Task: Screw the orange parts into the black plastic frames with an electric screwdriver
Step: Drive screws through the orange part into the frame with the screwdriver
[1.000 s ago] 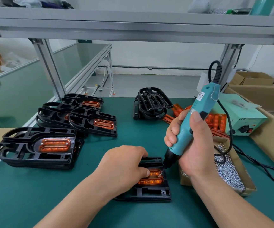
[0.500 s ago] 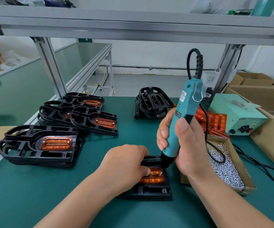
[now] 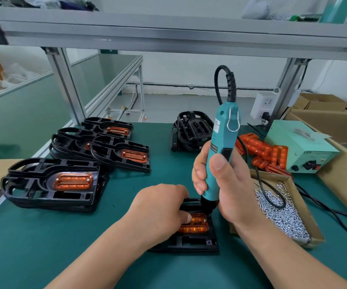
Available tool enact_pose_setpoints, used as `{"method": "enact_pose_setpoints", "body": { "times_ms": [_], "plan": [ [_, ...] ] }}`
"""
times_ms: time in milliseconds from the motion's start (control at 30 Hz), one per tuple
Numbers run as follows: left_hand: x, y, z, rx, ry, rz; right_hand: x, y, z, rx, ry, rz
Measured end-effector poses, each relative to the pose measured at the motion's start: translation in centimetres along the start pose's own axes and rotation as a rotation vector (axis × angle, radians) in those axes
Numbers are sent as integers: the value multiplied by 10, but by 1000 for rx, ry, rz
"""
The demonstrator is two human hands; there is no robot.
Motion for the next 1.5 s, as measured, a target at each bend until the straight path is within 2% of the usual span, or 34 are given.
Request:
{"method": "enact_pose_setpoints", "body": {
  "times_ms": [200, 400, 567, 667, 800, 900, 933, 1000, 1067, 1100, 1267, 1500],
  "plan": [
    [-1, -1, -2, 30, 2, 1, 0, 9, -1, -17, 8, 18],
    [-1, -4, -3, 41, 10, 14, 0, 3, -2, 70, 38, 17],
    [-3, -6, -6, 40, 3, 27, 1, 2, 6, 75, -44, 6],
    [-3, -6, -4, 32, 6, 21, 4, -1, 12, 139, -77, -68],
    [-5, -9, -4, -21, 22, 11, 8, -14, 9, 221, -27, -228],
    [0, -15, 2, -277, -43, -13, 8, -27, 4, 278, 32, -322],
    [4, -17, 6, -443, -105, -43, 9, -30, 3, 303, 51, -347],
    [8, -23, 14, -918, -347, -51, 10, -36, 1, 349, 83, -408],
    [9, -26, 13, -1398, -546, 31, 11, -40, -1, 381, 107, -474],
    [9, -27, 12, -1510, -587, 60, 12, -42, -2, 393, 115, -501],
    [6, -21, 6, -1582, -594, 181, 13, -46, -4, 429, 150, -576],
    [1, -14, -1, -1448, -467, 270, 13, -44, -5, 440, 155, -575]
  ]
}}
Point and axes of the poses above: each hand's wrist, its own x-axis towards the middle knuckle, its own y-axis out of the palm, z = x × y, the point moved 3 cm from there along x, towards the middle knuckle, and after that the axes turned 13 degrees about -z, right-handed, at the moved point
